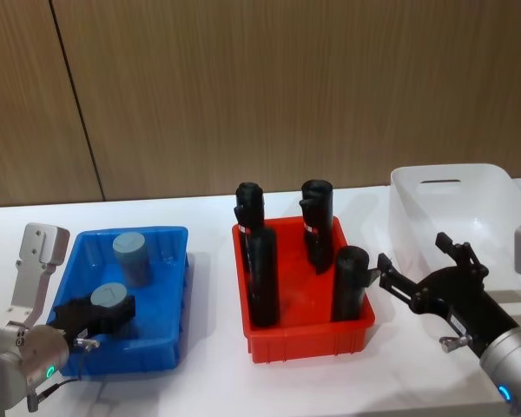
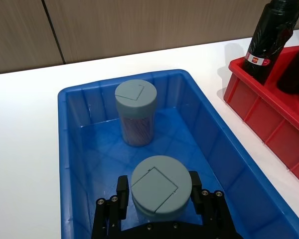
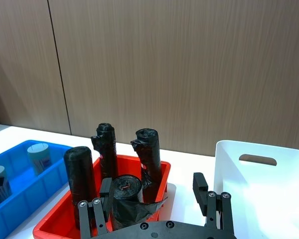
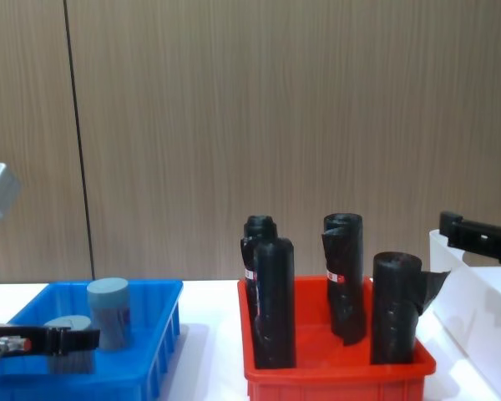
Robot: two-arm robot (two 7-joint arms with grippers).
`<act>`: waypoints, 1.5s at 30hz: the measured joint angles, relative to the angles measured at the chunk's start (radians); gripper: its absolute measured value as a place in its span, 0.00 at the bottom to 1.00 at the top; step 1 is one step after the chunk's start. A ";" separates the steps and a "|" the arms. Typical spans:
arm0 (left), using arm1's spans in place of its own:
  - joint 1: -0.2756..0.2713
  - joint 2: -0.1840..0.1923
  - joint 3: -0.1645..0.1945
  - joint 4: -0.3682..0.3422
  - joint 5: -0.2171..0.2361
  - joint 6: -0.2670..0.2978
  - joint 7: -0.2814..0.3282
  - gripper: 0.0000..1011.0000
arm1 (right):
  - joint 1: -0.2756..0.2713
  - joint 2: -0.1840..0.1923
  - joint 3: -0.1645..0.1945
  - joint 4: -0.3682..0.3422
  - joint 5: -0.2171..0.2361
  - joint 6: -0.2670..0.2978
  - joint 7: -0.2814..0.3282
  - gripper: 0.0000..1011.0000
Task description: Pick the cotton swabs from the blue box and place them into the white box.
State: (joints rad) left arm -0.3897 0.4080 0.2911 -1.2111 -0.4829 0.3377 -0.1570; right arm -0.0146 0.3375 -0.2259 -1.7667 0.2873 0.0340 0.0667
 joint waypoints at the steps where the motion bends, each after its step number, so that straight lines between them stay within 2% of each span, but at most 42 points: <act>1: -0.003 -0.002 0.000 0.007 0.002 -0.004 -0.004 0.73 | 0.000 0.000 0.000 0.000 0.000 0.000 0.000 0.99; 4: -0.008 -0.004 0.001 0.017 0.007 -0.014 -0.012 0.66 | 0.000 0.000 0.000 0.000 0.000 0.000 0.000 0.99; 13: -0.013 -0.006 0.001 0.028 0.018 -0.046 -0.031 0.66 | 0.000 0.000 0.000 0.000 0.000 0.000 0.000 0.99; 25: 0.000 0.013 -0.008 -0.035 0.042 -0.117 -0.099 0.66 | 0.000 0.000 0.000 0.000 0.000 0.000 0.000 0.99; 32: 0.005 0.030 -0.018 -0.085 0.047 -0.146 -0.174 0.66 | 0.000 0.000 0.000 0.000 0.000 0.000 0.000 0.99; 34: 0.005 0.038 -0.023 -0.104 0.047 -0.156 -0.214 0.66 | 0.000 0.000 0.000 0.000 0.000 0.000 0.000 0.99; 35: 0.005 0.038 -0.023 -0.104 0.047 -0.156 -0.214 0.66 | 0.000 0.000 0.000 0.000 0.000 0.000 0.000 0.99; 39: 0.003 0.047 -0.028 -0.122 0.044 -0.165 -0.266 0.66 | 0.000 0.000 0.000 0.000 0.000 0.000 0.000 0.99; 41: -0.001 0.053 -0.031 -0.133 0.039 -0.171 -0.312 0.66 | 0.000 0.000 0.000 0.000 0.000 0.000 0.000 0.99; 45: -0.007 0.057 -0.033 -0.140 0.033 -0.175 -0.355 0.66 | 0.000 0.000 0.000 0.000 0.000 0.000 0.000 0.99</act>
State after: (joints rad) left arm -0.3963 0.4652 0.2577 -1.3516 -0.4496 0.1624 -0.5123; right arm -0.0146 0.3375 -0.2258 -1.7668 0.2873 0.0340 0.0668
